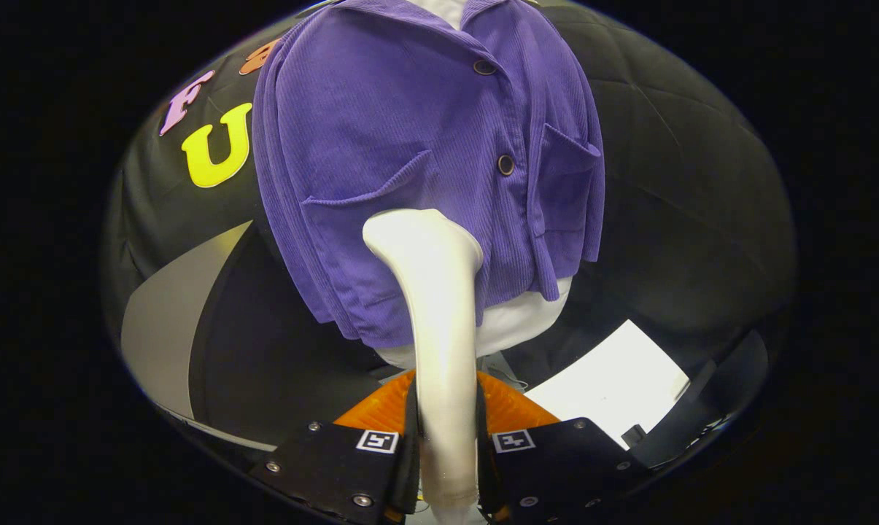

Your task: Iron the clothes twice with a garment steamer, once on the left side and once on the right side.

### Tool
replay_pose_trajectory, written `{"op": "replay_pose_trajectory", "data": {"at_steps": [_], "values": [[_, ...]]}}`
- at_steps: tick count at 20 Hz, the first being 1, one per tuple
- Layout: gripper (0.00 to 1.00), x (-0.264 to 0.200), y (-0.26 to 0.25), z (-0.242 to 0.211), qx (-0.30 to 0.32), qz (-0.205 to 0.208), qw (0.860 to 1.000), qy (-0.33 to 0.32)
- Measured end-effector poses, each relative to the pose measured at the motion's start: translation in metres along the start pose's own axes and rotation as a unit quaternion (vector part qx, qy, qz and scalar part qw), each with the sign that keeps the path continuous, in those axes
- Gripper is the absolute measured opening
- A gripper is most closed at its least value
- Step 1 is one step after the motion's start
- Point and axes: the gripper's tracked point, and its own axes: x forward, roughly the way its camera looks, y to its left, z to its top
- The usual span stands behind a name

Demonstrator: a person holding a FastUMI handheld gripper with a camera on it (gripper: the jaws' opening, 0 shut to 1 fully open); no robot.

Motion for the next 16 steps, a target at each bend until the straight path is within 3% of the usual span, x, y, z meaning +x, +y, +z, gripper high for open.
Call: {"op": "replay_pose_trajectory", "data": {"at_steps": [8, 16], "values": [[0.32, -0.045, -0.018, 0.004, 0.027, 0.006, 0.999, -0.027], [0.32, -0.12, -0.047, 0.039, 0.009, 0.006, 0.996, -0.09]]}}
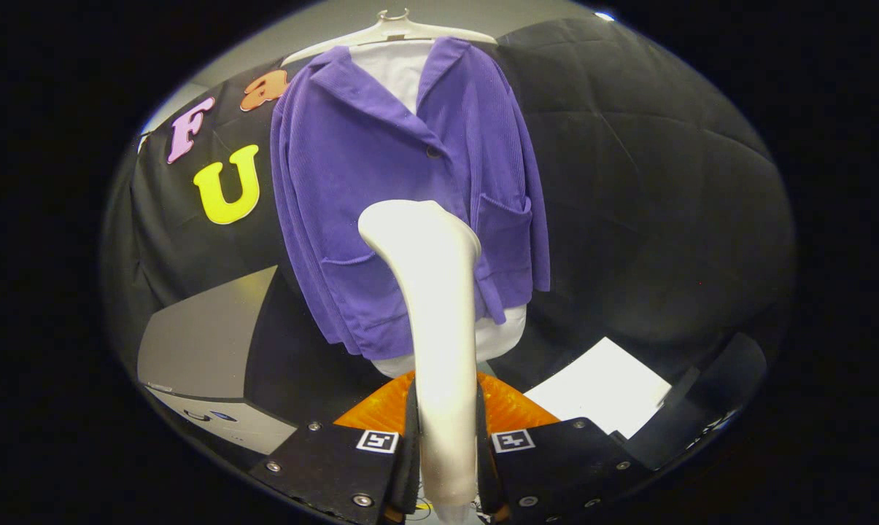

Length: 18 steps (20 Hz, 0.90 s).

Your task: Iron the clothes twice with a garment steamer, once on the left side and once on the right side.

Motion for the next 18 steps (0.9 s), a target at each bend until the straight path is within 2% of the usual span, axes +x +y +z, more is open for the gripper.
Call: {"op": "replay_pose_trajectory", "data": {"at_steps": [8, 13, 18], "values": [[0.32, -0.06, -0.034, 0.069, -0.016, 0.02, 0.997, -0.079], [0.32, -0.072, -0.049, 0.125, 0.0, 0.009, 0.992, -0.123], [0.32, -0.061, -0.053, 0.184, 0.03, -0.014, 0.986, -0.163]]}}
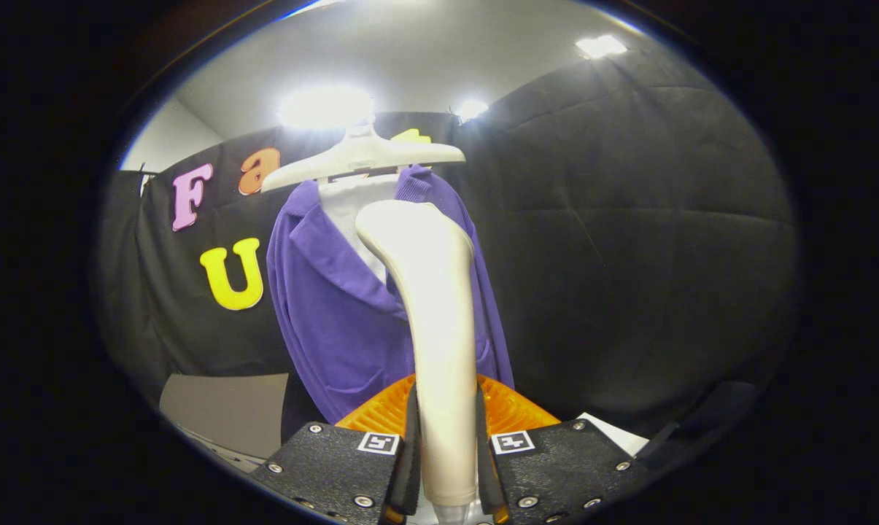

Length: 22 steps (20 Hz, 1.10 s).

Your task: Iron the clothes twice with a garment steamer, once on the left side and once on the right side.

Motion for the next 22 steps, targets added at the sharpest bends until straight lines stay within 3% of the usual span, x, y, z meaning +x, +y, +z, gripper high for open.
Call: {"op": "replay_pose_trajectory", "data": {"at_steps": [7, 12, 22], "values": [[0.32, 0.056, 0.009, 0.029, 0.012, -0.052, 0.998, -0.032], [0.31, 0.104, 0.022, 0.022, 0.005, -0.088, 0.995, -0.037], [0.32, 0.156, 0.012, -0.049, -0.016, -0.145, 0.989, 0.005]]}}
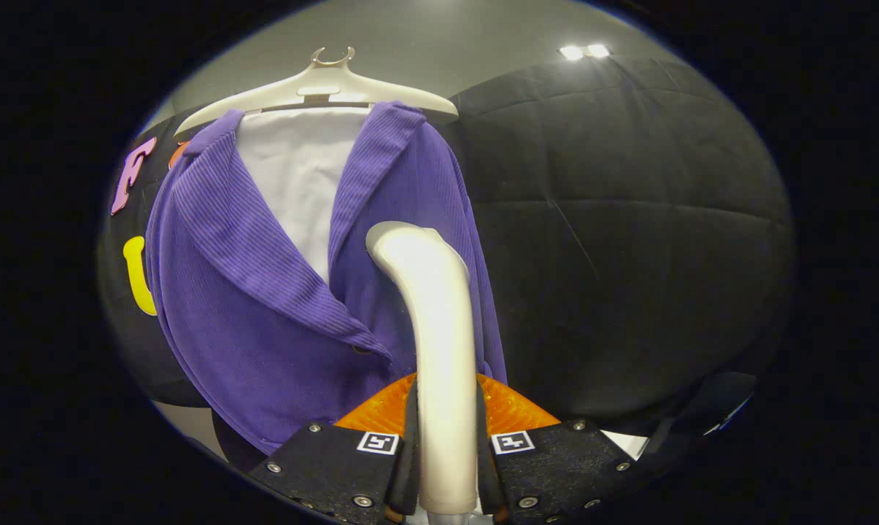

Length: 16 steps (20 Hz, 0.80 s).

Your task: Iron the clothes twice with a garment steamer, once on the left side and once on the right side.

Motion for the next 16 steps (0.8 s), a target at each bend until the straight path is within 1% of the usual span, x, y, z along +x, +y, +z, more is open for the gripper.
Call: {"op": "replay_pose_trajectory", "data": {"at_steps": [6, 13, 16], "values": [[0.32, 0.006, -0.015, -0.036, -0.014, -0.033, 0.999, 0.022], [0.32, 0.012, -0.023, -0.086, -0.038, -0.039, 0.997, 0.061], [0.32, 0.004, -0.036, -0.124, -0.046, -0.043, 0.995, 0.081]]}}
